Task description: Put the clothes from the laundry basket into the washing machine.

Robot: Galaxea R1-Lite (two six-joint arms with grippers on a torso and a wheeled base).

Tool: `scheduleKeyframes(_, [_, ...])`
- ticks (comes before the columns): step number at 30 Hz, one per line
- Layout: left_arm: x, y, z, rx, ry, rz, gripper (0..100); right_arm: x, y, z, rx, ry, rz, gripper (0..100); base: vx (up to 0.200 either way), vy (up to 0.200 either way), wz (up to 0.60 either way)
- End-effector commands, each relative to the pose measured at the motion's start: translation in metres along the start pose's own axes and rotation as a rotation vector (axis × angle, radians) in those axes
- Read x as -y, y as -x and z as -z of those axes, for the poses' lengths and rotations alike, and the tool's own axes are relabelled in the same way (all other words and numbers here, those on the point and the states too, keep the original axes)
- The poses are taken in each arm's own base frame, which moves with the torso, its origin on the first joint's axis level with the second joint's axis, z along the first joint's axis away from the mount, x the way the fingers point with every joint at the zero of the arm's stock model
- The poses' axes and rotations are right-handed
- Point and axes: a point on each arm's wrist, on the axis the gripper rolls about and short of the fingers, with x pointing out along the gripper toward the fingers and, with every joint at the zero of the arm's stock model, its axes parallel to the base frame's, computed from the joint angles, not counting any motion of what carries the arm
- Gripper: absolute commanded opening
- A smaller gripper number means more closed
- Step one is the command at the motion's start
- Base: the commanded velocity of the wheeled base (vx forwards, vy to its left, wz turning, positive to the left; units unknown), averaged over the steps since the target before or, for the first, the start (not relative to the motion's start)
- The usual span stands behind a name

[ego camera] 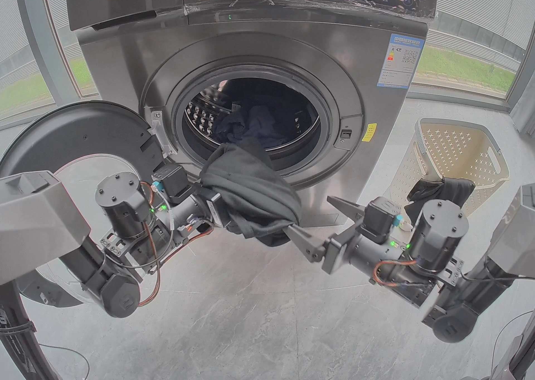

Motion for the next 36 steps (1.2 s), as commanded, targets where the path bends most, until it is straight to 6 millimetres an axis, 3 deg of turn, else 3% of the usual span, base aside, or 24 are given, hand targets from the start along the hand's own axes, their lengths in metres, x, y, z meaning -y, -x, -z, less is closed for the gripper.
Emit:
scheduleKeyframes(1, [0.007, 0.042, -0.016, -0.025, 0.004, -0.009, 0, -0.005, 0.050, -0.001, -0.080, 0.026, -0.082, 100, 0.000, 0.000, 0.00])
scheduleKeyframes(8, [0.012, 0.056, -0.013, -0.061, -0.008, 0.000, 0, 0.010, 0.042, -0.002, -0.068, 0.024, -0.015, 100, 0.000, 0.000, 0.00])
scheduleKeyframes(9, [0.011, 0.059, -0.012, -0.073, -0.012, -0.005, 0, 0.022, 0.039, 0.003, -0.082, 0.023, 0.030, 100, 0.000, 0.000, 0.00])
scheduleKeyframes(17, [0.006, 0.066, -0.007, -0.107, -0.018, -0.013, 0, 0.055, 0.041, 0.003, -0.083, 0.032, 0.142, 100, 0.000, 0.000, 0.00])
scheduleKeyframes(32, [0.005, 0.066, -0.006, -0.110, -0.079, -0.012, 0, 0.053, 0.041, 0.007, -0.097, 0.024, 0.136, 100, 0.000, 0.000, 0.00])
scheduleKeyframes(36, [0.006, 0.065, -0.005, -0.112, -0.080, -0.007, 0, 0.053, 0.040, 0.009, -0.106, 0.023, 0.134, 100, 0.200, 0.000, 0.00])
